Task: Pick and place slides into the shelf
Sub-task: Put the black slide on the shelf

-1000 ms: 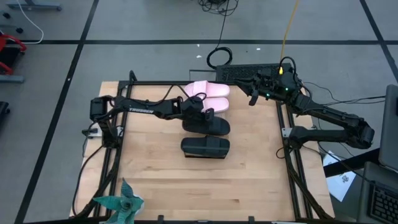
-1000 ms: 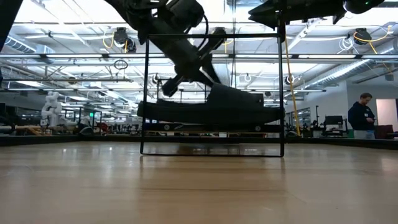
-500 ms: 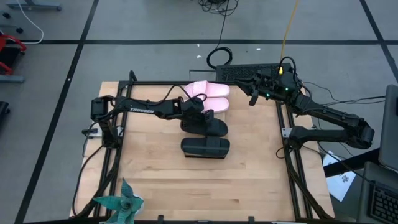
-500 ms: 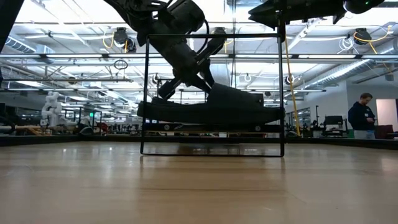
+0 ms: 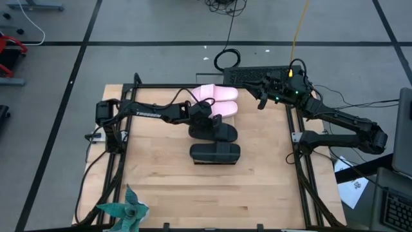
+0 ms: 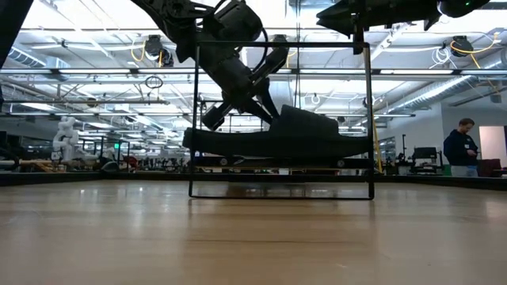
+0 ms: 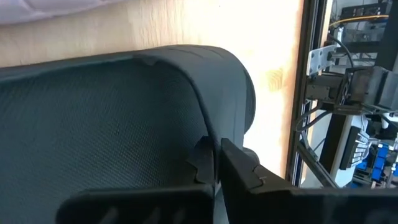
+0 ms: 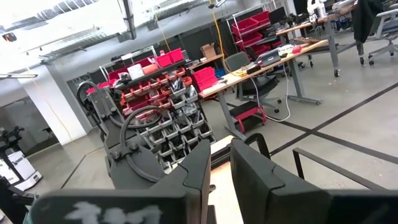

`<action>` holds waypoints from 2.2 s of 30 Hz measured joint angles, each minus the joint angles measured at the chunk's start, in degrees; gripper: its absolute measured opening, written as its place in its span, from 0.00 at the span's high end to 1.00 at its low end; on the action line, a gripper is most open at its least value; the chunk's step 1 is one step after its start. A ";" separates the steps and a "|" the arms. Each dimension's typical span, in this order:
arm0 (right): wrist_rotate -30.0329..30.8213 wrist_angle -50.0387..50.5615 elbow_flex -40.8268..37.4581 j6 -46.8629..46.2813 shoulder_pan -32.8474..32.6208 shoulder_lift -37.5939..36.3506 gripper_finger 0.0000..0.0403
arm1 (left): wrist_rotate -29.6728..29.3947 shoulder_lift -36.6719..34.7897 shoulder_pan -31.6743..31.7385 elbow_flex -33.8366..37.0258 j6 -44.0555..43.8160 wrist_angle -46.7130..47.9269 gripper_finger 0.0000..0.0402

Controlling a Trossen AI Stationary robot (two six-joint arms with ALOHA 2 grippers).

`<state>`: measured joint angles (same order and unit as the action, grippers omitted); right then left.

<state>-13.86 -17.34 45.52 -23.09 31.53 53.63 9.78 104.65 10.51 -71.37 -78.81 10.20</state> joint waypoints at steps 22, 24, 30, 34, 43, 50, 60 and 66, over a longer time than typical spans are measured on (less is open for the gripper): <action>0.02 0.00 0.00 0.00 0.00 0.00 0.87 | 1.64 0.06 -0.06 0.00 2.01 -0.83 0.82; 0.01 0.00 0.00 0.00 -0.02 0.00 0.87 | 2.28 0.06 -0.03 0.00 2.26 -1.42 0.80; 0.02 0.00 0.00 0.00 0.00 0.00 0.87 | 2.79 0.08 -0.03 0.00 2.19 -1.36 0.74; 0.02 0.00 0.00 0.00 -0.02 0.00 0.87 | 2.82 0.08 0.01 0.00 2.18 -1.38 0.70; 0.02 0.00 0.00 0.00 -0.01 0.00 0.87 | 3.13 0.08 0.02 0.00 2.84 -1.38 0.69; 0.02 0.00 0.00 -0.03 -0.02 0.00 0.87 | 4.05 0.08 0.65 0.00 4.13 0.05 0.69; 0.02 0.00 0.00 -0.39 -0.02 0.00 0.87 | 3.68 0.08 1.30 0.00 5.25 2.81 0.69; 0.02 0.02 0.00 -0.39 -0.02 0.00 0.87 | 3.53 0.06 1.36 0.00 5.23 2.86 0.69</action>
<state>-13.85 -17.32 45.52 -23.49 31.51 53.63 13.31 104.71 11.88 -71.37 -73.58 13.06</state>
